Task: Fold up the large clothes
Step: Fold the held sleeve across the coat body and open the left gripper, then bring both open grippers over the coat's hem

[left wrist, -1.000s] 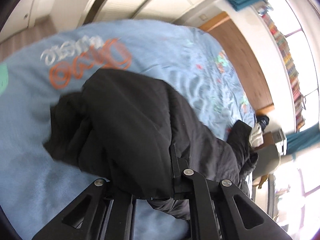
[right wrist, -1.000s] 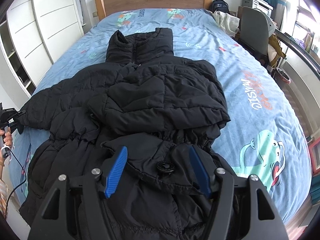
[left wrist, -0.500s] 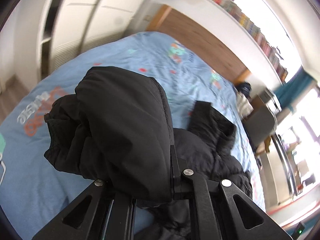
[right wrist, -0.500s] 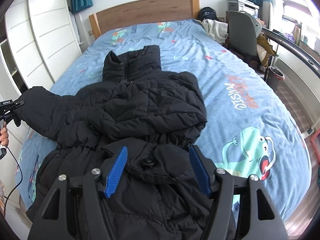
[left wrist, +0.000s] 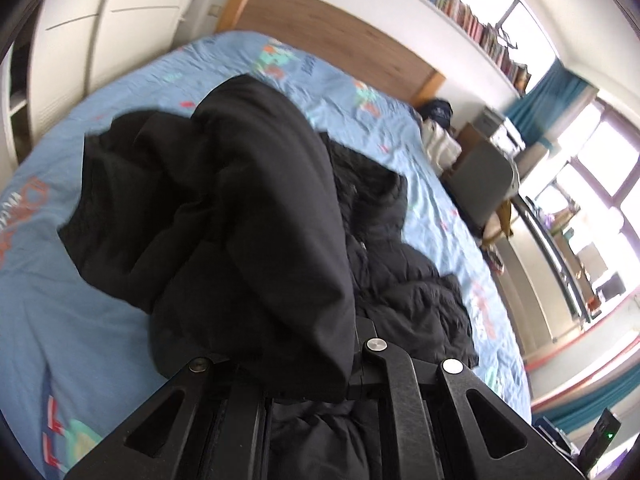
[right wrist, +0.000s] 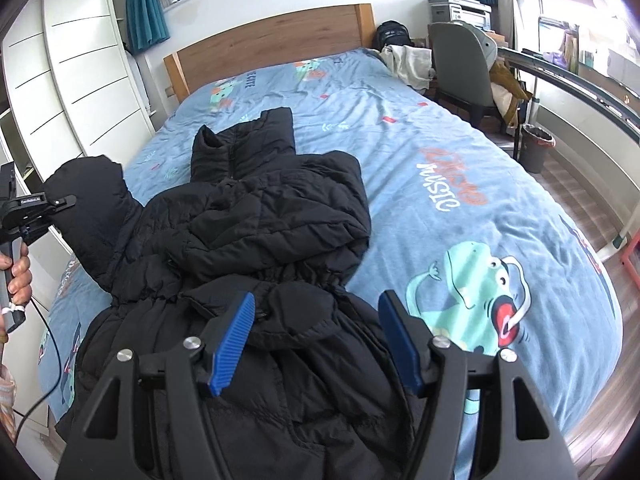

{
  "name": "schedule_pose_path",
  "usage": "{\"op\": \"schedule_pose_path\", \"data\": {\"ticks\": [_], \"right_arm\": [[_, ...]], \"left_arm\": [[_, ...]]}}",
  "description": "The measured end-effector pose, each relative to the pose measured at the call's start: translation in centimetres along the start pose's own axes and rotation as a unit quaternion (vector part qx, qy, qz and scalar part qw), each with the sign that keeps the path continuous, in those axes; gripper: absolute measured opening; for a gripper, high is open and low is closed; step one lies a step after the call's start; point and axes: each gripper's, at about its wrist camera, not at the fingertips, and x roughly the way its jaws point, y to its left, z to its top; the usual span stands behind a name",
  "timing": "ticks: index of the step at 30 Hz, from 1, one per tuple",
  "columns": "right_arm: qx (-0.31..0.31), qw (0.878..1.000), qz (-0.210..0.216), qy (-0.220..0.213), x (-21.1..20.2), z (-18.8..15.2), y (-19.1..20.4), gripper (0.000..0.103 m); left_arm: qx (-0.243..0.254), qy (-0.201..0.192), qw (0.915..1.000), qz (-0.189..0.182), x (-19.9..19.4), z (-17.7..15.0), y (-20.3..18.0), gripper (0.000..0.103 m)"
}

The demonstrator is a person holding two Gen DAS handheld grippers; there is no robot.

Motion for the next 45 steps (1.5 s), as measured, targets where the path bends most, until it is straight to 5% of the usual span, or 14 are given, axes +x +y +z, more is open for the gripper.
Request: {"op": "schedule_pose_path", "data": {"ticks": [9,15,19,28,38,42,45], "right_arm": [[0.011,1.000,-0.004,0.006,0.1,-1.2,-2.3,0.063],[0.020,1.000,-0.003,0.009,0.1,-1.8,-3.2,0.063],[0.021,1.000,-0.002,0.008,-0.3,-2.2,-3.3,0.063],[0.011,1.000,0.001,-0.005,-3.0,-2.8,-2.8,0.063],[-0.023,0.999,0.013,-0.027,-6.3,-2.6,0.3,0.063],[-0.045,0.998,0.021,-0.036,-6.9,-1.9,2.3,0.063],[-0.059,0.997,0.024,-0.044,-7.1,-0.6,3.9,0.063]], "left_arm": [[0.037,0.078,0.9961,0.020,5.9,-4.8,-3.3,0.010],[0.052,0.111,0.9921,0.028,7.3,-7.1,-4.4,0.017],[0.066,0.123,0.9896,0.033,7.1,-8.2,-5.0,0.031],[0.076,0.099,0.9911,0.045,2.8,-9.7,-5.8,0.041],[0.084,-0.004,0.9960,0.032,-5.5,-9.0,-5.6,0.041],[0.104,0.001,0.9934,0.049,-6.9,-8.2,-5.7,0.041],[0.095,0.005,0.9925,0.076,-7.7,-7.1,-5.2,0.063]]}}
